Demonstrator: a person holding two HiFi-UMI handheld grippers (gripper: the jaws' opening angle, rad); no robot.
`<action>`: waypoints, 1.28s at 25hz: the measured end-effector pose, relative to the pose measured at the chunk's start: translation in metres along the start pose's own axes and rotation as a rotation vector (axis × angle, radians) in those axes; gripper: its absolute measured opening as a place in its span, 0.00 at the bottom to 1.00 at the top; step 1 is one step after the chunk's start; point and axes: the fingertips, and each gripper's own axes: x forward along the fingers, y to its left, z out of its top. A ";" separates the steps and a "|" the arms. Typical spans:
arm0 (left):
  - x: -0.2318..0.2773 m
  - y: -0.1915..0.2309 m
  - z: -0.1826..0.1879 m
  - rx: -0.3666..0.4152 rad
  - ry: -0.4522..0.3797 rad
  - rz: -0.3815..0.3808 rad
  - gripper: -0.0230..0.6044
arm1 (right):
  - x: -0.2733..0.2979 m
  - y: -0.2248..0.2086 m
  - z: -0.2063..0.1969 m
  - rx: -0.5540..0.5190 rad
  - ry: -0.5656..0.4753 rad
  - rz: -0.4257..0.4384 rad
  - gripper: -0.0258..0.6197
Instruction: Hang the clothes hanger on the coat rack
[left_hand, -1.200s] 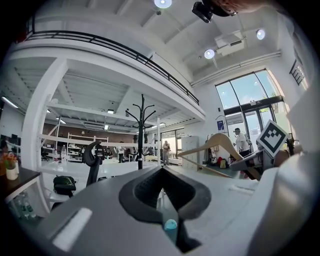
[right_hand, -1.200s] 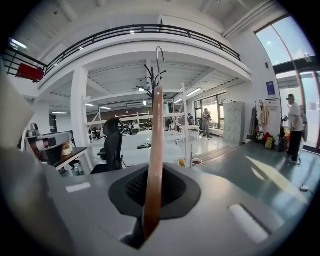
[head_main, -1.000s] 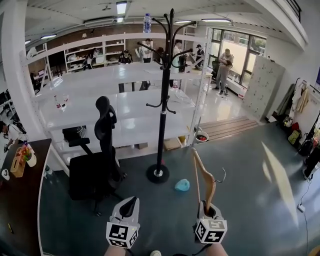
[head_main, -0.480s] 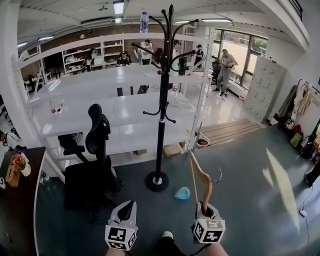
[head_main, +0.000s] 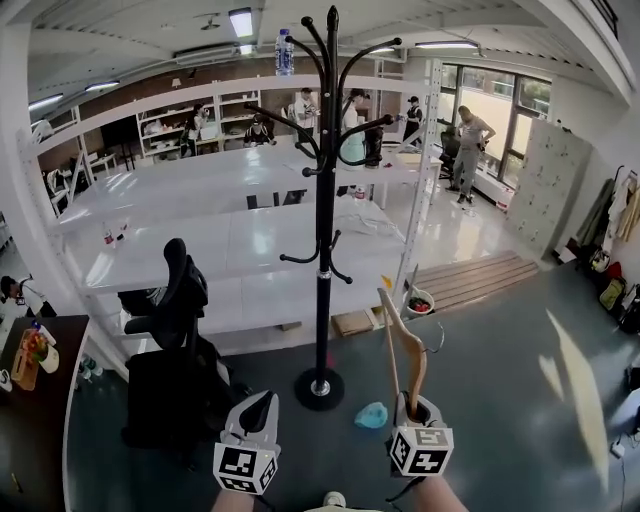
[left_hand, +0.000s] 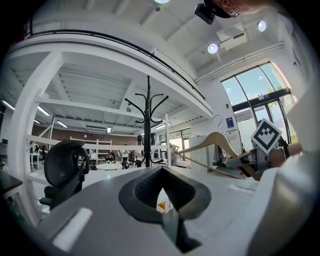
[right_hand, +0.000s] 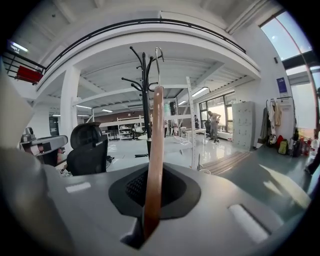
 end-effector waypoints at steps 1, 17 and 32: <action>0.009 0.000 0.000 0.004 0.000 0.002 0.04 | 0.010 -0.005 0.005 -0.001 -0.004 0.003 0.08; 0.144 0.061 -0.002 0.020 0.006 -0.023 0.04 | 0.153 -0.024 0.089 -0.026 -0.025 0.000 0.08; 0.240 0.137 -0.011 0.009 0.011 -0.074 0.04 | 0.302 -0.019 0.234 -0.081 -0.079 -0.040 0.08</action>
